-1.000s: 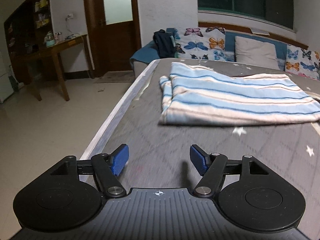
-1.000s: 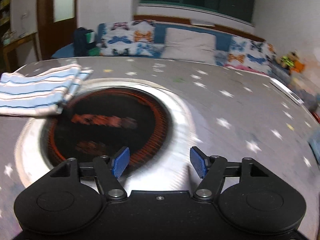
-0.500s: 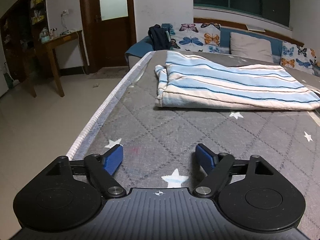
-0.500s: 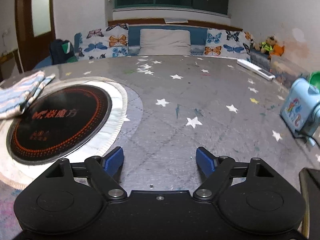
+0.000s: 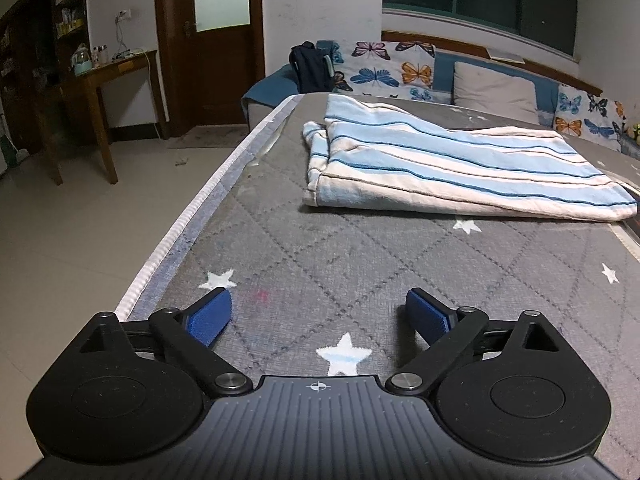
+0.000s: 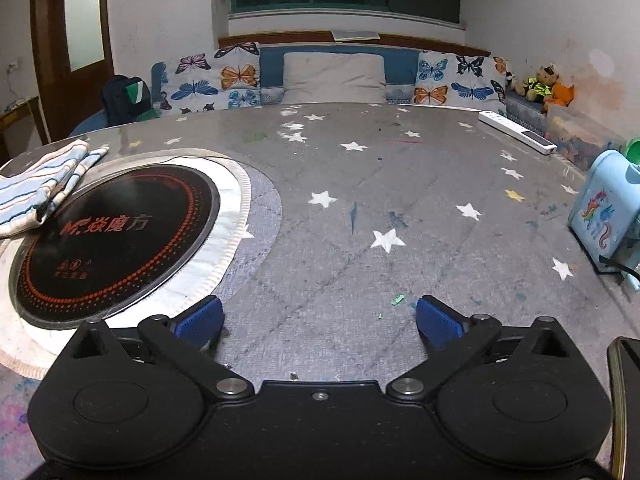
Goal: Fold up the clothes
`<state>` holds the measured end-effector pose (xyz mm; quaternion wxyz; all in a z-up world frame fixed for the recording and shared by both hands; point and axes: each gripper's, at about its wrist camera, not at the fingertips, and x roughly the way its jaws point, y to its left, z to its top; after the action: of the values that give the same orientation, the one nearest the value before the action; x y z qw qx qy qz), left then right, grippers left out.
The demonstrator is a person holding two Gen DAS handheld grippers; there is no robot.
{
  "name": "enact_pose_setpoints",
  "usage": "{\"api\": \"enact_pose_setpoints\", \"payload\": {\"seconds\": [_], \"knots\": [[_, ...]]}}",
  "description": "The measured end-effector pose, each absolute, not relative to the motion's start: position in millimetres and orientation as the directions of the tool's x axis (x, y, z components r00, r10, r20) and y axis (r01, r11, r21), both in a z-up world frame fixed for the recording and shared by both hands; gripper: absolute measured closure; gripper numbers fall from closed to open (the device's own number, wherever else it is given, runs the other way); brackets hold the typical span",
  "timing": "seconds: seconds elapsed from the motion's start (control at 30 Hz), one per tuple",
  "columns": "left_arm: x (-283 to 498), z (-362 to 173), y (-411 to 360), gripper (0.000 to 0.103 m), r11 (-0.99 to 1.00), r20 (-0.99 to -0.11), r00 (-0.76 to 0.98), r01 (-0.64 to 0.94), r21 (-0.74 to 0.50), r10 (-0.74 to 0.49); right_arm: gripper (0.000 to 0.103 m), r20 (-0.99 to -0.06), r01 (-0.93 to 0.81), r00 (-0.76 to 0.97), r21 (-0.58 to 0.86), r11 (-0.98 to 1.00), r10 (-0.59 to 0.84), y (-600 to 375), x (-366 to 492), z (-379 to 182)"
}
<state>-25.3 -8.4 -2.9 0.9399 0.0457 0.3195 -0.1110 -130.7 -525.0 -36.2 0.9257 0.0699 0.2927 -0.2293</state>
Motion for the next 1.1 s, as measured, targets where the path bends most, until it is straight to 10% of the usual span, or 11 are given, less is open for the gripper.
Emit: {"api": "enact_pose_setpoints", "payload": {"seconds": [1.1], "knots": [[-24.3, -3.0, -5.3, 0.001, 0.971, -0.618, 0.764, 0.238, 0.006, -0.184, 0.0, -0.575, 0.464, 0.724, -0.004, 0.886, -0.382, -518.2, -143.1, -34.8]]}}
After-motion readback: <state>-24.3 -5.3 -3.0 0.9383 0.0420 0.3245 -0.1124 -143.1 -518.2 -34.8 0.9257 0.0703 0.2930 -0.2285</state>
